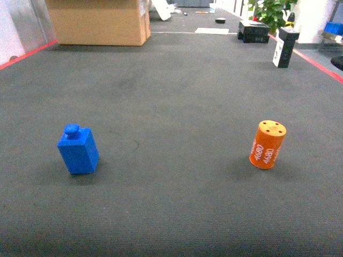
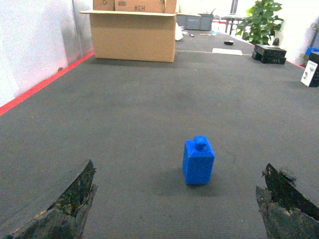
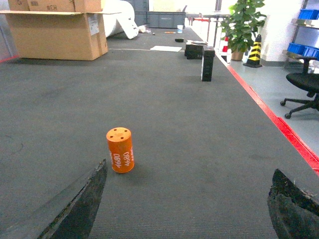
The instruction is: Sort blue parts and orange caps into right shelf containers
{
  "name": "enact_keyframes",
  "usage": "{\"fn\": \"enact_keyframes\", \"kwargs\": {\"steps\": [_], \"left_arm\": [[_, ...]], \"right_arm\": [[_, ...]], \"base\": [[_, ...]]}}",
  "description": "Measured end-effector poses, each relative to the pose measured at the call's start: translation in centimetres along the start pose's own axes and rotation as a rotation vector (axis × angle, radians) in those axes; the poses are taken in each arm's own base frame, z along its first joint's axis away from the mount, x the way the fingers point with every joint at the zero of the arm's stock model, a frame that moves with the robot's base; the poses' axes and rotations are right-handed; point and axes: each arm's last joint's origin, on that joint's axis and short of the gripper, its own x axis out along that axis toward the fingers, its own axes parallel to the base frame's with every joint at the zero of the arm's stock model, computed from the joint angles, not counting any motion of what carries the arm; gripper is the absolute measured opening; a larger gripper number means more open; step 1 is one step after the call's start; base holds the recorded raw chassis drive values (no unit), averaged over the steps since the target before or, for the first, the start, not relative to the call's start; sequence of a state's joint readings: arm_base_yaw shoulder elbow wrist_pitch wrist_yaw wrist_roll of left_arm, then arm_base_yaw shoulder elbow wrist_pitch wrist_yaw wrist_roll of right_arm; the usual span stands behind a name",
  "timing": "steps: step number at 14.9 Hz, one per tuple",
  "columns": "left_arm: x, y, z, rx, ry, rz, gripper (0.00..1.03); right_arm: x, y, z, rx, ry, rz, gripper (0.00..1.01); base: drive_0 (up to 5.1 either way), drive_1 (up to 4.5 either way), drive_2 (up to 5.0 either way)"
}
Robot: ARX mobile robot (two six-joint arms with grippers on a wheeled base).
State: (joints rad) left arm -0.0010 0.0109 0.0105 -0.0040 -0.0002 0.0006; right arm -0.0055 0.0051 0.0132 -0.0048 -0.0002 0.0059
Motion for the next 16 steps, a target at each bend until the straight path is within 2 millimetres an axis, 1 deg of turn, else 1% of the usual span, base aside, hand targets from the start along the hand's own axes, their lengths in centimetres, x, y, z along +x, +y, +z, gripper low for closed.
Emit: {"fn": "enact_keyframes", "kwargs": {"steps": [9, 10, 11, 12, 14, 15, 16], "left_arm": [[0.0, 0.0, 0.0, 0.0, 0.0, 0.0, 0.98], [0.8, -0.6, -0.3, 0.023, 0.106, 0.101, 0.98], [1.6, -0.8, 0.0, 0.026, 0.099, 0.117, 0.98], [2.4, -1.1, 0.7, 0.024, 0.077, 0.111, 0.98], [5.1, -2.0, 2.6, 0.013, 0.026, 0.04, 0.98], [6.9, -2.4, 3.1, 0.01, 0.012, 0.023, 0.98], [8.6, -2.7, 3.1, 0.009, 0.008, 0.013, 0.98]], "right_arm": [[0.0, 0.0, 0.0, 0.0, 0.0, 0.0, 0.98], [0.5, 0.7, -0.5, 0.074, 0.1, -0.105, 0.98], [1.2, 1.4, -0.4, 0.134, 0.091, -0.146, 0.98], [1.9, 1.5, 0.1, 0.161, 0.067, -0.158, 0.98], [4.8, 2.4, 2.1, 0.189, 0.021, -0.089, 0.98], [6.6, 2.9, 2.8, 0.189, 0.017, -0.047, 0.98], [8.2, 3.6, 3.1, 0.171, 0.024, -0.011, 0.98]], "base": [[0.0, 0.0, 0.0], [0.0, 0.0, 0.0], [0.0, 0.0, 0.0], [0.0, 0.0, 0.0], [0.0, 0.0, 0.0], [0.0, 0.0, 0.0], [0.0, 0.0, 0.0]]}}
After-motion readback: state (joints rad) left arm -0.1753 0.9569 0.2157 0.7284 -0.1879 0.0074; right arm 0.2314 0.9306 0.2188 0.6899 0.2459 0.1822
